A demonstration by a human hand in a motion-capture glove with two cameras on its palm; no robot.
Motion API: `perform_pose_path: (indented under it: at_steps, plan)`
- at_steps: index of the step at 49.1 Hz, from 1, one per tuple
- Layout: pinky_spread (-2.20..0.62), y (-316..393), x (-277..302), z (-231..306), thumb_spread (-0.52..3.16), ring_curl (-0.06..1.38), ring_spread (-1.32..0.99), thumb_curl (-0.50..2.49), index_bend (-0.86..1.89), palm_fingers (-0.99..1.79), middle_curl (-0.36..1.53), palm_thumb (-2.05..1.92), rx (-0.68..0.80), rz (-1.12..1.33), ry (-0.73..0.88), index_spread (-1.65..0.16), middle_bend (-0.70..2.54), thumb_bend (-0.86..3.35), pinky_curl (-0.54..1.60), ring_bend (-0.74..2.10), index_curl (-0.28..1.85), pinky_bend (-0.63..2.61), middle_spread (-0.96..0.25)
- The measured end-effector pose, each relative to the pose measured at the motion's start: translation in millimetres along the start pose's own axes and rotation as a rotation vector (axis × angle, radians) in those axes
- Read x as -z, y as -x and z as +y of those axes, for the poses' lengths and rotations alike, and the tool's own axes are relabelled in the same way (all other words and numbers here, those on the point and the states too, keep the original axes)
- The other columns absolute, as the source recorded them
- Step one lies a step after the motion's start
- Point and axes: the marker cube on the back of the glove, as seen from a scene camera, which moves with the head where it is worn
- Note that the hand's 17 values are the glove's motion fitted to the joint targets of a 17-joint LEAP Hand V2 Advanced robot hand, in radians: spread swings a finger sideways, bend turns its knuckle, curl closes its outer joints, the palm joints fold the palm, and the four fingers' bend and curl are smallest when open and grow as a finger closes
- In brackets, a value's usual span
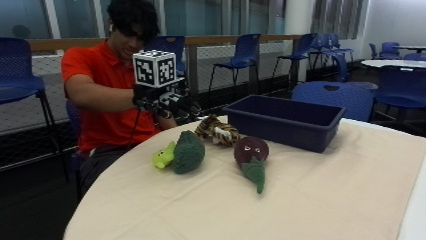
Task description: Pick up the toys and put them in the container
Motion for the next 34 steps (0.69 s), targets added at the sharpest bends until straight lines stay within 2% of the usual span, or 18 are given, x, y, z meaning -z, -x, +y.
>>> perform_pose_path:
  at_steps: [8, 17, 26, 34]
  plan:
    - [0.03, -2, 5, 0, 0.91, 0.05, -0.10, 0.05, 0.17, 0.12, 0.11, 0.00, 0.015, -0.007, -0.046, -0.23, 0.26, 0.00, 0.16, 0.18, 0.10, 0.47, -0.13]
    - [0.03, -1, 13, -3, 1.17, 0.09, -0.14, 0.10, 0.16, 0.17, 0.17, -0.02, 0.053, -0.074, -0.219, -0.28, 0.29, -0.01, 0.20, 0.24, 0.14, 0.50, -0.17]
    - [0.02, -13, -5, -23, 1.25, 0.12, -0.18, 0.14, 0.16, 0.16, 0.21, -0.04, 0.011, -0.092, -0.123, -0.31, 0.31, -0.03, 0.24, 0.28, 0.17, 0.55, -0.19]
    - [0.06, -17, -35, -38, 1.23, 0.14, -0.14, 0.15, 0.11, 0.00, 0.22, -0.06, -0.042, -0.127, 0.006, -0.33, 0.23, -0.05, 0.31, 0.26, 0.17, 0.74, -0.17]
